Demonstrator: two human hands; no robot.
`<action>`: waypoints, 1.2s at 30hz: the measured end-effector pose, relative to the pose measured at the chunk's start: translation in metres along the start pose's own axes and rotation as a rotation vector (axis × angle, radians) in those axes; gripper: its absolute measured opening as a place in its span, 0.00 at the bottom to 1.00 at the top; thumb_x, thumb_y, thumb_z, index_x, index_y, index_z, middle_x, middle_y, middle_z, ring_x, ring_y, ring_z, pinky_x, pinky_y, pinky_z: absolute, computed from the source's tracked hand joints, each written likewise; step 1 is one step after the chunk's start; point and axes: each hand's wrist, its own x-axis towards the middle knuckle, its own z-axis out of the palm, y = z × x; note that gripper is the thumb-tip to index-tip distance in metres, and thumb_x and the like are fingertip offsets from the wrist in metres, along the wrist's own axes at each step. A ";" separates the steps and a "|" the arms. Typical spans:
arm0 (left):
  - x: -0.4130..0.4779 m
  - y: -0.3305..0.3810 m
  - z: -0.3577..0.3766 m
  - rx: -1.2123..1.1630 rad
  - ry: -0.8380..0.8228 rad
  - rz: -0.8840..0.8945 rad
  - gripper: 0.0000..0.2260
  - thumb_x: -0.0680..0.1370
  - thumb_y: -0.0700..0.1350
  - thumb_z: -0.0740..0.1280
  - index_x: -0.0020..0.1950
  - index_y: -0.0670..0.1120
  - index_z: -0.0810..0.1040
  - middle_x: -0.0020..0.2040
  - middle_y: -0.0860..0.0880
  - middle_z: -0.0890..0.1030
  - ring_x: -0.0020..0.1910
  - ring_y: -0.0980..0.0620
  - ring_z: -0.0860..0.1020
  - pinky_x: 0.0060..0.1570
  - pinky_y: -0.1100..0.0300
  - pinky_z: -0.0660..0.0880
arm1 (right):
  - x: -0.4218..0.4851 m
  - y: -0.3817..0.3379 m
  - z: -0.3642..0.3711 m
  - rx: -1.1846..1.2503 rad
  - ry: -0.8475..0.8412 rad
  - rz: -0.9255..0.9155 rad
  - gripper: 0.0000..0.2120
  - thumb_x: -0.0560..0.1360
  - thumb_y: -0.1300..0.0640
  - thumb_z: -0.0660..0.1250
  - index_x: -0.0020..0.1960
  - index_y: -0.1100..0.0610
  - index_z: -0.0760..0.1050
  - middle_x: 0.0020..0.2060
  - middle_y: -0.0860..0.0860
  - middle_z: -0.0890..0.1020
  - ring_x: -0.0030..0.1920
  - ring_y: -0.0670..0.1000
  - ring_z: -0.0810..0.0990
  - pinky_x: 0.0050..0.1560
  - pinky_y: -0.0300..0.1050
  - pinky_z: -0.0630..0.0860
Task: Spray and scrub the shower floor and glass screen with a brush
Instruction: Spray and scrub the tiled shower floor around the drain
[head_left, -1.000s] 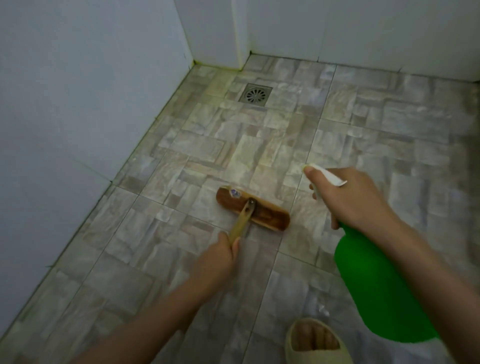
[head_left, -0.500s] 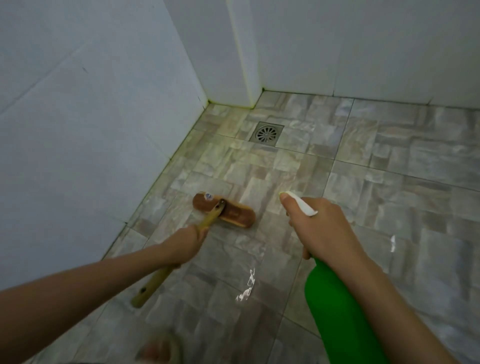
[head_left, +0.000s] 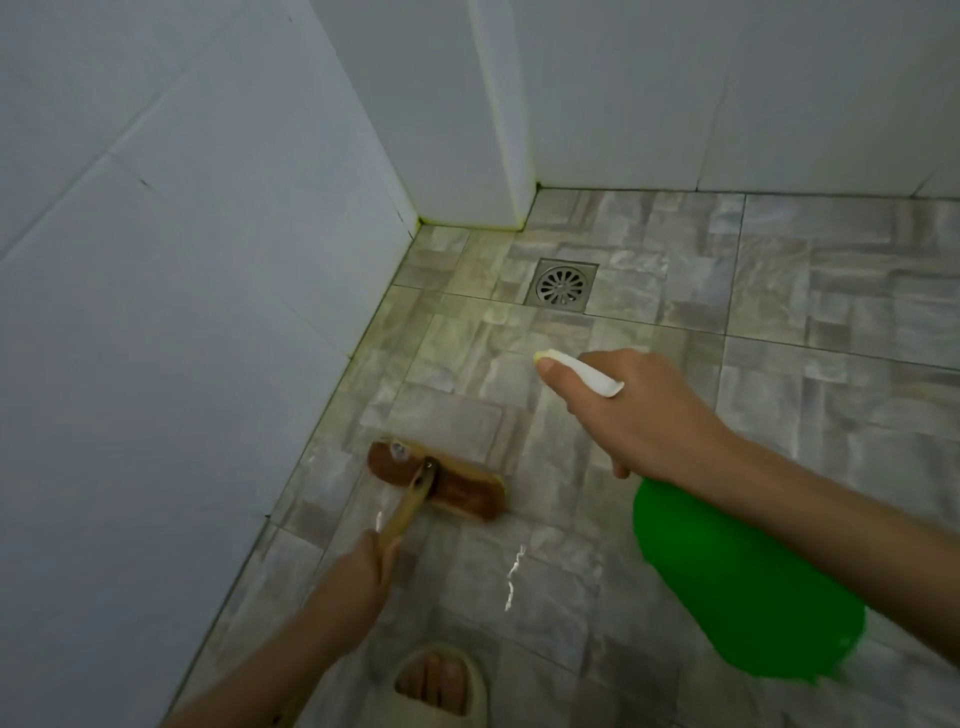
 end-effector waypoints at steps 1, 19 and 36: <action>0.013 -0.011 -0.005 -0.002 0.028 -0.002 0.15 0.81 0.56 0.52 0.46 0.47 0.70 0.38 0.48 0.77 0.35 0.53 0.77 0.36 0.58 0.75 | 0.007 -0.005 0.002 -0.018 -0.013 -0.004 0.30 0.80 0.39 0.57 0.42 0.66 0.78 0.32 0.56 0.82 0.22 0.52 0.78 0.35 0.50 0.79; 0.131 -0.034 -0.068 -0.091 0.112 -0.055 0.21 0.81 0.58 0.51 0.51 0.43 0.74 0.40 0.46 0.77 0.42 0.43 0.78 0.38 0.56 0.72 | 0.066 -0.083 0.119 0.132 0.125 0.146 0.32 0.81 0.39 0.57 0.42 0.68 0.77 0.23 0.60 0.78 0.22 0.51 0.80 0.36 0.42 0.77; 0.220 0.020 -0.083 -0.055 0.155 0.077 0.24 0.81 0.58 0.50 0.50 0.40 0.74 0.46 0.39 0.79 0.41 0.42 0.76 0.39 0.56 0.70 | 0.084 -0.066 0.090 -0.045 0.310 0.142 0.30 0.82 0.41 0.57 0.45 0.68 0.79 0.35 0.62 0.84 0.24 0.55 0.80 0.34 0.46 0.78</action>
